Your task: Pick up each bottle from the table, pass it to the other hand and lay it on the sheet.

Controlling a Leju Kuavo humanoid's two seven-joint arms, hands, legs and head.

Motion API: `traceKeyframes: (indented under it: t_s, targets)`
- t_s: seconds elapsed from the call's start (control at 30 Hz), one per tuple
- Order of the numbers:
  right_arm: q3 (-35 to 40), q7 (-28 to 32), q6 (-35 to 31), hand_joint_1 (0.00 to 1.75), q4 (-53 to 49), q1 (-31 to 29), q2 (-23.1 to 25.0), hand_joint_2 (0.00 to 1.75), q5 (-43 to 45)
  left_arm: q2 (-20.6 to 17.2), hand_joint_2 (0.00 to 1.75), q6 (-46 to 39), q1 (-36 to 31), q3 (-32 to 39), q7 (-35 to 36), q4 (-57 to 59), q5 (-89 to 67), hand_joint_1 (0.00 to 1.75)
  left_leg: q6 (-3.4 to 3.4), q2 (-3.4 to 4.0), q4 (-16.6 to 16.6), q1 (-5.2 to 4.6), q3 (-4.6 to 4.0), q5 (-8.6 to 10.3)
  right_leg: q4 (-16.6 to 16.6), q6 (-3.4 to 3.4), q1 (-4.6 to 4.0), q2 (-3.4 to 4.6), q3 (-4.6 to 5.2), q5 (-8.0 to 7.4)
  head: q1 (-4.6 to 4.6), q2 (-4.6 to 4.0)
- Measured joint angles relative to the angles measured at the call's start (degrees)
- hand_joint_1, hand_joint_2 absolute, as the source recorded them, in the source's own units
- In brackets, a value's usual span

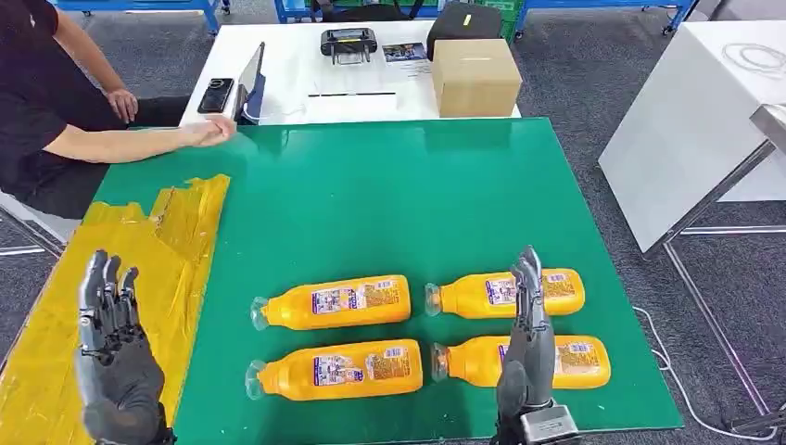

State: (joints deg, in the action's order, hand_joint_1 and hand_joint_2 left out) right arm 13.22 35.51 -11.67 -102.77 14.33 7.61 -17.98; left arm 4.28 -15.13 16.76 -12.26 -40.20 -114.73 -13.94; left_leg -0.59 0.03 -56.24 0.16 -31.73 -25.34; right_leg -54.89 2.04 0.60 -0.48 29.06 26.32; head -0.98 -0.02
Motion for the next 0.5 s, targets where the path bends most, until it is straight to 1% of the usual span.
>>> traceKeyframes:
  t_s: [0.13,0.3,0.4,0.5]
  targets:
    - [1.3,-4.8,0.0,0.0,0.5,0.3,-1.2,1.75,-7.8,1.2,0.0,2.2,0.0,0.5,0.0,3.3,-1.3,0.0,0.0,0.02,0.0,0.0,-0.02,0.0,0.0,0.0,0.0,0.01,0.0,0.0,0.0,0.0]
    - [6.1,-12.0,0.2,0.0,2.3,-1.1,-3.7,1.75,-18.7,2.4,0.0,6.4,-1.1,2.2,0.0,6.0,1.3,0.0,0.0,0.02,0.0,0.0,-0.02,0.0,0.0,0.0,0.0,0.01,-0.03,0.0,0.0,0.0]
    - [9.7,-15.5,1.5,0.0,4.3,-2.9,-5.4,1.75,-22.6,3.2,0.0,9.1,-1.7,3.2,0.0,7.2,1.8,0.0,0.0,0.02,0.0,0.0,-0.01,0.01,0.0,0.0,0.0,0.01,-0.02,0.0,0.0,0.0]
    - [12.5,-16.9,2.3,0.0,6.2,-4.4,-6.3,1.75,-23.7,3.8,0.0,10.3,-2.3,3.7,0.0,8.1,2.0,0.0,0.0,0.02,0.0,0.0,-0.01,0.01,0.0,0.0,0.0,0.01,-0.03,0.0,0.0,0.0]
